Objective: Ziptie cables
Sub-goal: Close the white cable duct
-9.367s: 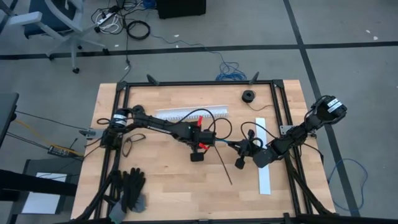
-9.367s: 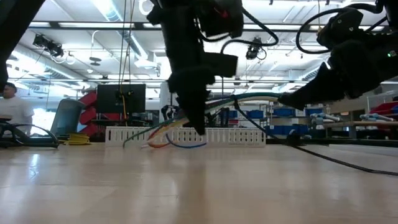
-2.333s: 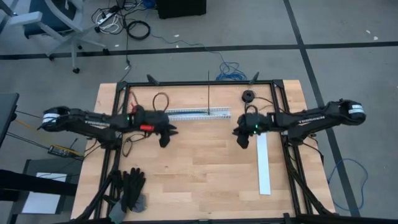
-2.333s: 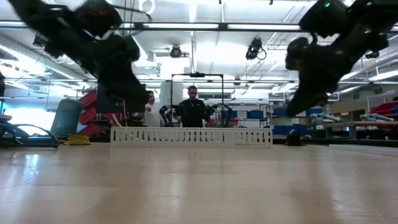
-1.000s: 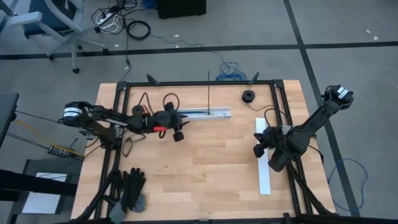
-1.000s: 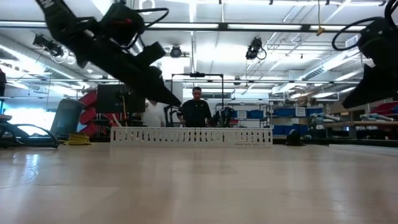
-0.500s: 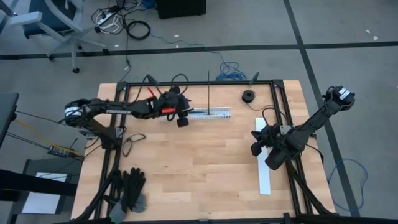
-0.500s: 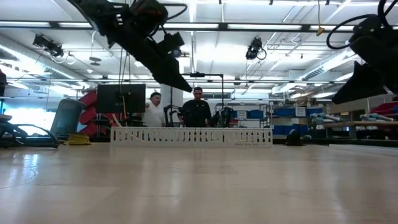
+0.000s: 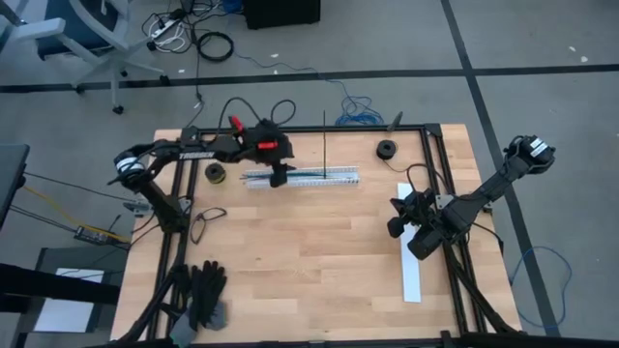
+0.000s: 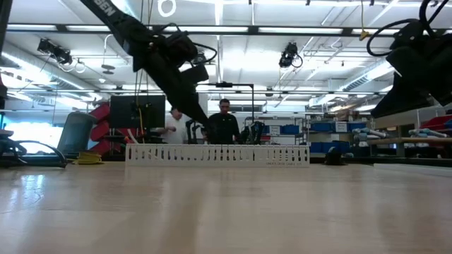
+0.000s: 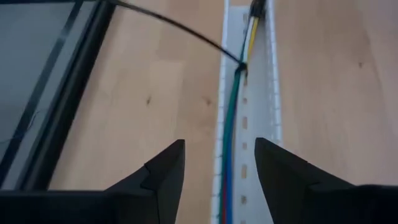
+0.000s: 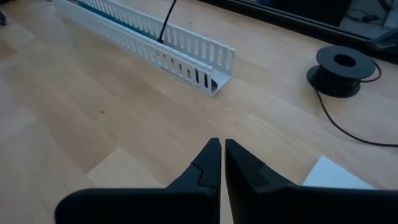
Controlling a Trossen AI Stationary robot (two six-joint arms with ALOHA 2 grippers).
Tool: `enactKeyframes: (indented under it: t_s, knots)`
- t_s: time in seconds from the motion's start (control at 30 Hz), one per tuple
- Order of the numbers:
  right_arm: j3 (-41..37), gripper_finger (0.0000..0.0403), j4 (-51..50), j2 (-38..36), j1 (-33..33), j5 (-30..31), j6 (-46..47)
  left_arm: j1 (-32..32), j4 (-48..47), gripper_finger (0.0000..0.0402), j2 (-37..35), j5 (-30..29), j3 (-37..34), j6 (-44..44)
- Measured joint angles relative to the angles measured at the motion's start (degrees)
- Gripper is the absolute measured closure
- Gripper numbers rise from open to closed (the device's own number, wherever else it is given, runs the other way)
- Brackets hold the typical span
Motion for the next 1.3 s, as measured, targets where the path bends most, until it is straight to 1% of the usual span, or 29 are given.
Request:
enactKeyframes:
  t_s: [0.17,0.33,0.43,0.57,0.67,0.73,0.8,0.83,0.87,0.93,1.03,1.1,1.3]
  knots:
    - [0.0,0.0396,0.0,0.3,-1.0,-0.1,-0.4,1.2,-10.0,0.024,3.2,3.2,6.0,3.8]
    - [0.0,0.0398,-0.1,0.4,-2.1,-0.1,-0.7,1.3,-15.1,0.024,10.9,1.4,9.5,6.9]
    - [0.0,0.0397,0.0,0.5,-2.4,-0.2,-0.7,1.3,-15.5,0.024,13.9,1.4,11.8,7.0]
    - [0.0,0.0396,0.4,1.0,-2.4,-0.4,-0.8,1.5,-15.4,0.0247,15.2,0.0,13.1,7.1]
    - [0.0,0.0398,0.6,1.4,-2.4,-0.7,-0.8,1.7,-15.4,0.0277,15.1,-1.0,13.3,7.1]
    - [0.0,0.0398,0.8,1.9,-2.4,-0.7,-0.8,1.6,-16.2,0.0316,15.1,-1.6,13.3,7.1]
    - [0.0,0.0397,0.8,2.2,-2.4,-1.0,-0.6,1.6,-17.3,0.0365,15.1,-1.5,13.3,7.0]
    - [0.0,0.0397,0.9,2.2,-2.4,-2.0,-0.5,1.6,-18.0,0.0383,15.1,-1.5,13.3,6.9]
    - [0.0,0.0397,0.9,2.2,-2.4,-3.1,-0.5,1.6,-18.5,0.0391,15.1,-1.5,13.3,6.7]
    - [0.0,0.0398,0.9,2.2,-2.4,-5.5,-0.1,1.6,-19.9,0.0397,15.1,-1.5,13.3,5.0]
    - [0.0,0.0402,0.8,2.2,-2.3,-7.3,1.3,1.5,-21.6,0.04,15.0,-1.5,13.3,2.5]
    - [0.0,0.0402,0.7,2.2,-2.1,-8.0,1.7,1.3,-23.1,0.04,14.8,-1.7,13.2,0.9]
    - [0.0,0.0402,0.6,2.2,-1.2,-9.6,1.9,-0.6,-28.3,0.0401,14.3,-3.5,13.1,0.5]
